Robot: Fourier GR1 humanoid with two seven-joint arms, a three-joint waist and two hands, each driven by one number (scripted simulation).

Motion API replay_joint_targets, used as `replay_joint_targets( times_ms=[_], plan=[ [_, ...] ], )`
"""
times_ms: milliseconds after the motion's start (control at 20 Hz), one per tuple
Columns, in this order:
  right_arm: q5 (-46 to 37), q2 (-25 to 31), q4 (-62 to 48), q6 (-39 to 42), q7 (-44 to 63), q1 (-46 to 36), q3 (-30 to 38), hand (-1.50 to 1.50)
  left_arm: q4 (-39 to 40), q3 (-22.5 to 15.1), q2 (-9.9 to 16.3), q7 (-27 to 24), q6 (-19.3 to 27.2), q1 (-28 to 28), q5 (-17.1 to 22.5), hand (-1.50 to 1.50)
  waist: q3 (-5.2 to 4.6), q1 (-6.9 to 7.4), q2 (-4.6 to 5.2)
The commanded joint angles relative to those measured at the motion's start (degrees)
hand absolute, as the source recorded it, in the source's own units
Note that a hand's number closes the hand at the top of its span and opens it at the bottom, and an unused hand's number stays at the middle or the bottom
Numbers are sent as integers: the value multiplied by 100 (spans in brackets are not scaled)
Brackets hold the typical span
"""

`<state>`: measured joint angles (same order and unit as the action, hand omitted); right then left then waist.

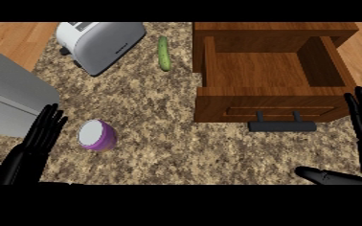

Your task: Pick up the can, place it into the drawer and close the drawer

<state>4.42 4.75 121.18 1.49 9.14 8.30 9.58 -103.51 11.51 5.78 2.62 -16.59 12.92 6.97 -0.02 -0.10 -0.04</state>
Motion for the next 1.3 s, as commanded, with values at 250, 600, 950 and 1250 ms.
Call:
replay_joint_targets(
  times_ms=[250, 600, 950, 1250],
  plan=[
    [172, -6, 548, 354, -71, 617, 195, -150, 994, 50, -156, -1026, 122, 173, -533, -150, 2, -5, -4],
    [168, -117, 394, 147, 248, 210, 269, -150, 3009, 287, -2, -2201, 260, -622, -836, -150, 0, -8, 4],
    [376, -58, 507, 538, 135, 449, 498, -150, 4042, 312, -24, -2576, 467, -1093, -913, -150, 1, -24, 4],
    [39, -174, 820, 341, 493, 373, 356, -150, 4469, 405, 97, -2769, 537, -1233, -775, -150, 2, -6, 0]
  ],
)
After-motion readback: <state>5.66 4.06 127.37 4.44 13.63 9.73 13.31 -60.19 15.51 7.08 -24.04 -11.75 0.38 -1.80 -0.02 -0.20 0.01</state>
